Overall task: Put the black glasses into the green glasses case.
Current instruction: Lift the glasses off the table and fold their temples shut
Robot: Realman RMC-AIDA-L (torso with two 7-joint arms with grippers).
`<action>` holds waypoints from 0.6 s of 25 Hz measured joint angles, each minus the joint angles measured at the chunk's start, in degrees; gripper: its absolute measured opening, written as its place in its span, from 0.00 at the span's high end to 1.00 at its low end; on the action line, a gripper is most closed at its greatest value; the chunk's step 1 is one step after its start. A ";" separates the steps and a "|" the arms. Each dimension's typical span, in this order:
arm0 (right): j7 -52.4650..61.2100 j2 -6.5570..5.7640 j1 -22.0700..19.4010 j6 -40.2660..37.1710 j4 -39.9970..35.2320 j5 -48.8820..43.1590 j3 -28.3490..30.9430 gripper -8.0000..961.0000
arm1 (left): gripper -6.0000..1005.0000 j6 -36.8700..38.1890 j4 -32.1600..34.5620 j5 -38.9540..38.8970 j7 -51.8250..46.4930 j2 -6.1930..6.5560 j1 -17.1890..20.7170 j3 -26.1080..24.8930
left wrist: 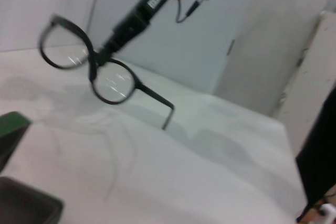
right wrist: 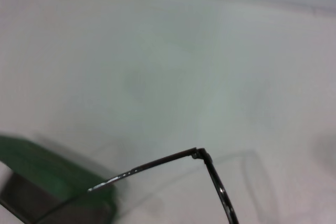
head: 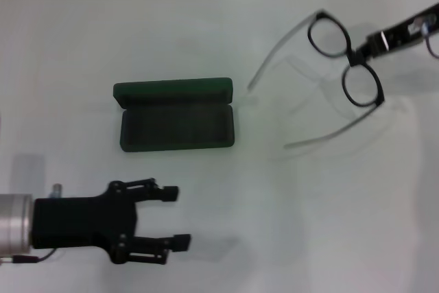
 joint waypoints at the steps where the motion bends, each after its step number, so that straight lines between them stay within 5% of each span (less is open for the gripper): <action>1: -1.08 -0.33 -0.65 0.01 -0.04 2.13 0.52 0.95 | 0.15 0.28 -1.28 0.10 -0.05 -0.06 -0.83 0.07; 8: -11.81 -1.47 -6.05 1.44 0.52 20.88 1.14 0.95 | 0.15 -0.20 -6.02 -0.35 -1.45 -0.68 -4.66 -0.11; 15: -17.93 0.55 -7.01 2.50 4.94 29.25 1.17 0.95 | 0.21 -4.13 -12.09 -4.54 -1.88 -0.73 -8.75 -0.18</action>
